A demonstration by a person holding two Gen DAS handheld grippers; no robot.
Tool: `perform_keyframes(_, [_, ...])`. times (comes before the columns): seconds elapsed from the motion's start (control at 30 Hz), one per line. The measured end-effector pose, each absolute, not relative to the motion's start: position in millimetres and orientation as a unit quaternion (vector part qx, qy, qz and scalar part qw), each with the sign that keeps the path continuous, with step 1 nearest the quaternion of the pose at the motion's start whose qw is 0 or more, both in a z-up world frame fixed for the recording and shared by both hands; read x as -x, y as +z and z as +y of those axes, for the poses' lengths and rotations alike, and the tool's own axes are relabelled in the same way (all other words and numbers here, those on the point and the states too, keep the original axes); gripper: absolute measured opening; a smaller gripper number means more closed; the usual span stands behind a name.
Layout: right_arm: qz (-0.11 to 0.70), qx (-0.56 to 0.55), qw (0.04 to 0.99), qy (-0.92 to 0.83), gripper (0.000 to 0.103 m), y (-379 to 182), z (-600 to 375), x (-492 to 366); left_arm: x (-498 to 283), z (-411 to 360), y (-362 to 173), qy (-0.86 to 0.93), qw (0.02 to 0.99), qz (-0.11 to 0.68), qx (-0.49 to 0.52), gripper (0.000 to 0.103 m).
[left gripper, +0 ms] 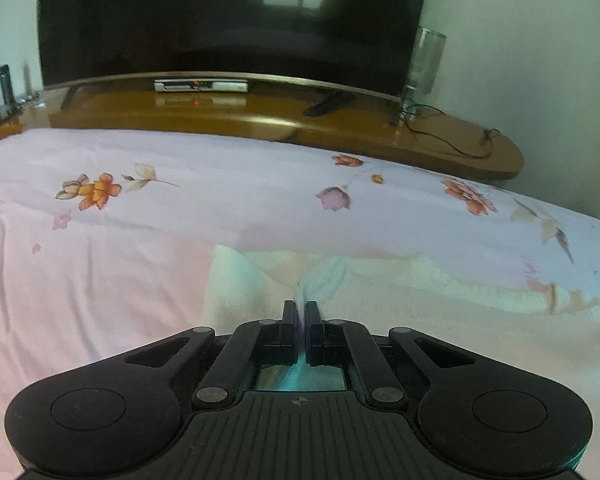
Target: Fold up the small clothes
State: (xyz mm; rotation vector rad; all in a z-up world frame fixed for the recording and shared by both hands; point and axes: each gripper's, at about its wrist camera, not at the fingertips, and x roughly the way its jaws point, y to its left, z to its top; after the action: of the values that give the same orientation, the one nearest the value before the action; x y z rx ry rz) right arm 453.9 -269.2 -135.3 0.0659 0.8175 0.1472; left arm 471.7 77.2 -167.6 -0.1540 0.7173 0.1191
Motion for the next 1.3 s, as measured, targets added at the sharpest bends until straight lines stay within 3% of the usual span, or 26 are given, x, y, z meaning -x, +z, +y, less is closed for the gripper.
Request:
perform_keyframes(0.27, [0.381, -0.006, 0.924, 0.02, 0.004, -141.9, -262.9, -466.0, -482.5, 82.8, -166.5, 0.08, 0.931, 0.345, 0.087, 0.003])
perform_keyframes(0.3, [0.378, -0.006, 0.926, 0.02, 0.009, -140.3, -261.8, -463.0, -477.9, 81.3, -163.4, 0.077, 0.932, 0.344, 0.079, 0.003])
perform_keyframes(0.33, [0.376, -0.002, 0.926, 0.021, 0.021, -137.9, -260.9, -459.2, -471.4, 79.8, -160.0, 0.077, 0.934, 0.341, 0.069, 0.003])
perform_keyframes(0.4, [0.375, -0.009, 0.927, 0.027, 0.029, -129.8, -260.9, -448.5, -458.0, 79.7, -153.5, 0.066, 0.936, 0.338, 0.065, 0.003])
perform_keyframes(0.73, [0.385, -0.026, 0.912, 0.14, 0.029, -102.4, -194.9, -388.0, -394.2, 38.6, -151.0, -0.013, 0.923, 0.382, 0.055, 0.004])
perform_keyframes(0.97, [0.388, 0.075, 0.908, 0.141, 0.026, -136.5, -159.4, -367.0, -368.8, 43.3, -160.5, 0.008, 0.929, 0.367, 0.053, 0.003])
perform_keyframes(1.3, [0.392, 0.031, 0.907, 0.151, 0.03, -108.7, -167.2, -317.9, -330.9, 43.9, -159.0, 0.018, 0.916, 0.397, 0.062, 0.004])
